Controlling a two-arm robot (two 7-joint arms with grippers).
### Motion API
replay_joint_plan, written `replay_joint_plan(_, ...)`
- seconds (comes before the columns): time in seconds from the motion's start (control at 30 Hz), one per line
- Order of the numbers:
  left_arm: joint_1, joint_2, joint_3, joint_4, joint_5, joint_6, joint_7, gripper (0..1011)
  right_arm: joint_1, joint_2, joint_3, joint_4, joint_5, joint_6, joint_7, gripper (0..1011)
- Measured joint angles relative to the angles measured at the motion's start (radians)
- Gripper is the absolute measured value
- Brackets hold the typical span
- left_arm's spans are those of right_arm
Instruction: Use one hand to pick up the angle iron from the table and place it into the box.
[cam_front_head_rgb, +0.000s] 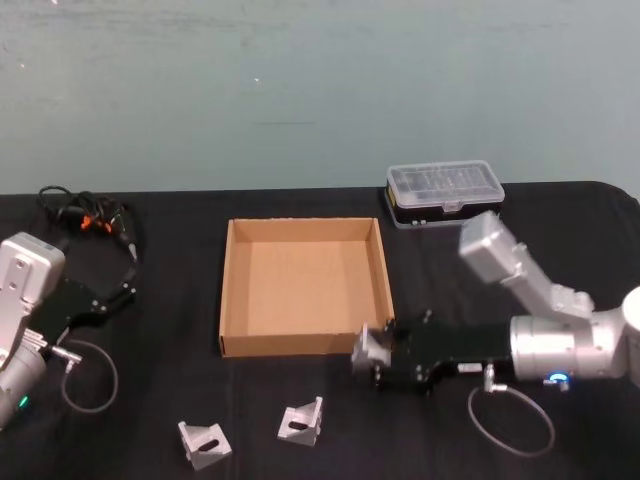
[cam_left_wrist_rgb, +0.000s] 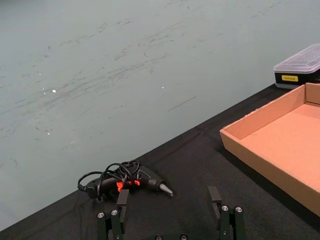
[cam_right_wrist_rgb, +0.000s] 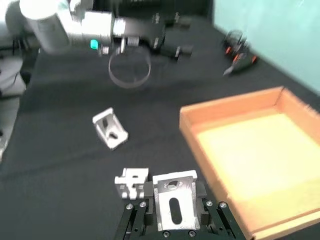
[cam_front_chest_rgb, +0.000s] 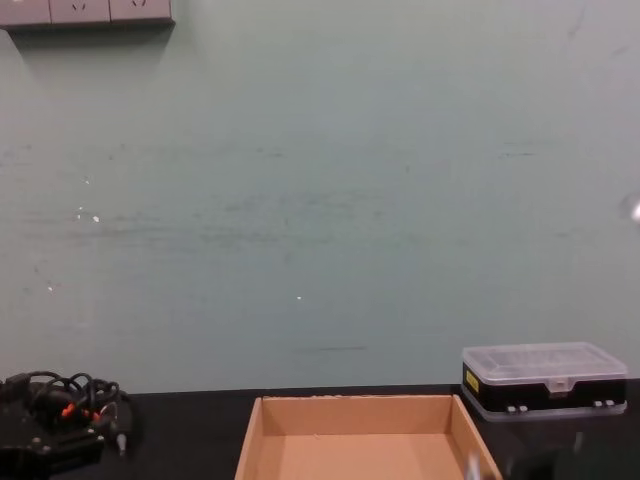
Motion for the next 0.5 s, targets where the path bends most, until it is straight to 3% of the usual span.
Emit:
replay_joint_plan(0.2, 0.0, 0.0, 0.0, 0.0, 0.0, 0.0, 0.0, 1000, -0.018, 0.011, 0.05, -0.04, 0.057, -0.013, -0.041, 481)
replay_joint_plan(0.5, 0.0, 0.0, 0.0, 0.0, 0.0, 0.0, 0.0, 1000, 0.022, -0.044, 0.079, -0.035, 0.069, 0.068, -0.166, 481)
